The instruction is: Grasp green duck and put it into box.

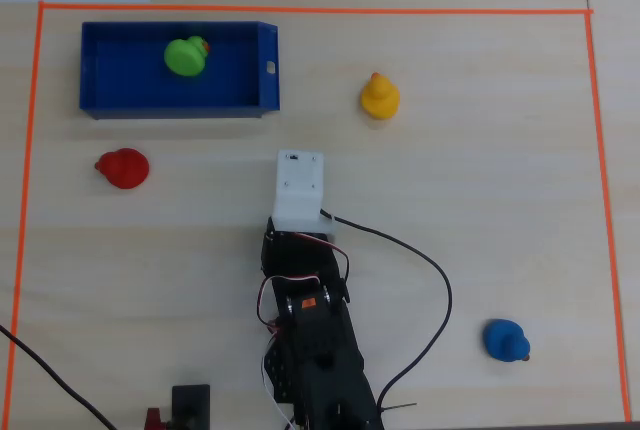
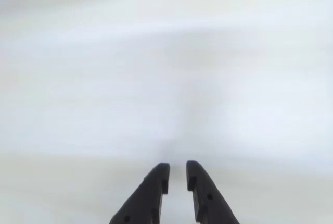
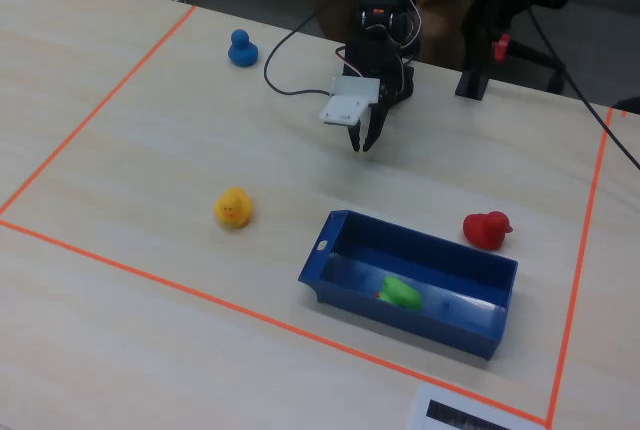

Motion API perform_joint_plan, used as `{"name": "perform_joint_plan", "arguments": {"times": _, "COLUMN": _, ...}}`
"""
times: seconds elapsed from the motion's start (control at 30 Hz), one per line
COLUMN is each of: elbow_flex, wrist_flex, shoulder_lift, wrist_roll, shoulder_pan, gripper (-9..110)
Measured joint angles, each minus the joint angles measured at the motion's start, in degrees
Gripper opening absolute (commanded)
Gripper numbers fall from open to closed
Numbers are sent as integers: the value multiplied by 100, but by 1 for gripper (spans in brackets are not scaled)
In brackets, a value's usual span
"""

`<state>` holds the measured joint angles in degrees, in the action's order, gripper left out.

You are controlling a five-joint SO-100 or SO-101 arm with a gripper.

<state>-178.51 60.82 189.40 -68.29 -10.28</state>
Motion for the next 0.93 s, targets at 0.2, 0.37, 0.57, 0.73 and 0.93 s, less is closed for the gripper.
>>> {"name": "perform_joint_plan", "arguments": {"times": 0.2, "elbow_flex": 0, "wrist_flex": 1230, "shoulder_lift": 62, "wrist_roll": -299, "shoulder_pan": 9, "gripper": 1}}
{"name": "perform_joint_plan", "arguments": {"times": 0.37, "elbow_flex": 9, "wrist_flex": 1292, "shoulder_lift": 97, "wrist_roll": -264, "shoulder_pan": 167, "gripper": 3}}
{"name": "perform_joint_plan", "arguments": {"times": 0.57, "elbow_flex": 9, "wrist_flex": 1292, "shoulder_lift": 97, "wrist_roll": -264, "shoulder_pan": 272, "gripper": 3}}
{"name": "perform_joint_plan", "arguments": {"times": 0.73, "elbow_flex": 9, "wrist_flex": 1292, "shoulder_lift": 97, "wrist_roll": -264, "shoulder_pan": 272, "gripper": 3}}
{"name": "perform_joint_plan", "arguments": {"times": 0.93, "elbow_flex": 9, "wrist_flex": 1292, "shoulder_lift": 97, "wrist_roll": -264, "shoulder_pan": 272, "gripper": 3}}
